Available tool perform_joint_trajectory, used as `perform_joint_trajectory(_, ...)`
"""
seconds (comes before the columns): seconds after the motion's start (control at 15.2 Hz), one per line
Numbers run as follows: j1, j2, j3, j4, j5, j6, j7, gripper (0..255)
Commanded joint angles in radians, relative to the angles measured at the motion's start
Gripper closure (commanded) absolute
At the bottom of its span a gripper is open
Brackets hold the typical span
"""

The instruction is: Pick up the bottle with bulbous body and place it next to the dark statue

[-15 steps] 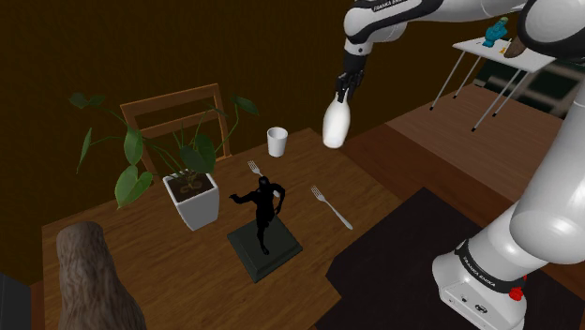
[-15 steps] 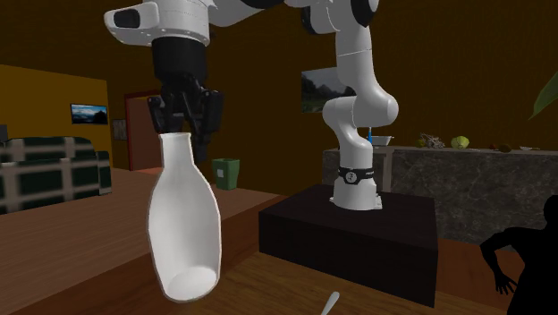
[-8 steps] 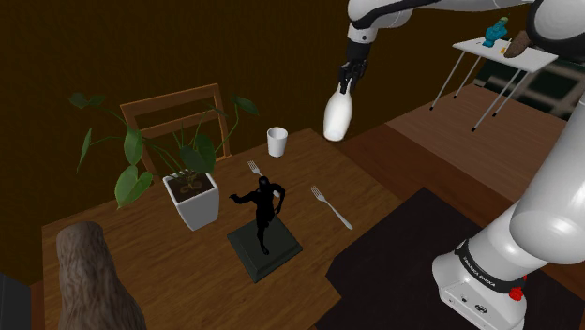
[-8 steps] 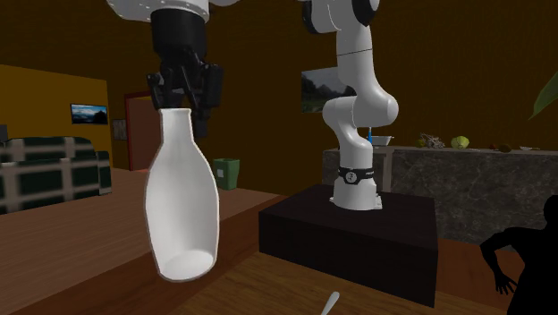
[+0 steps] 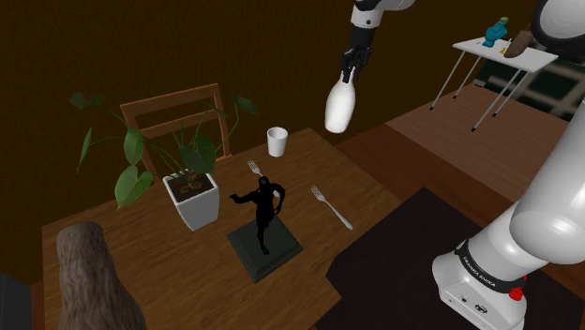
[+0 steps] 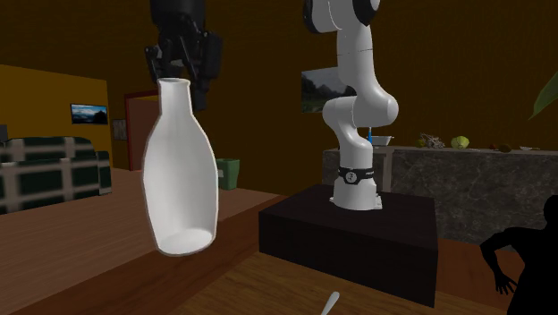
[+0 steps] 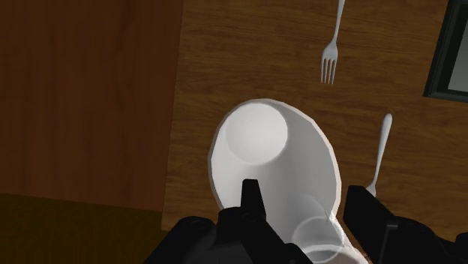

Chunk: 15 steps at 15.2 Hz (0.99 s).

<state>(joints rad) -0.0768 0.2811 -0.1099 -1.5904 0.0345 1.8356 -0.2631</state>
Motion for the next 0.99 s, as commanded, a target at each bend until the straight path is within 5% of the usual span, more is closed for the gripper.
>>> perform_joint_trajectory(0.0, 0.000, -0.004, 0.000, 0.025, -0.001, -0.029, 0.001, 255)
perform_joint_trajectory(0.92, -0.004, 0.006, -0.002, 0.228, 0.000, -0.222, 0.002, 255)
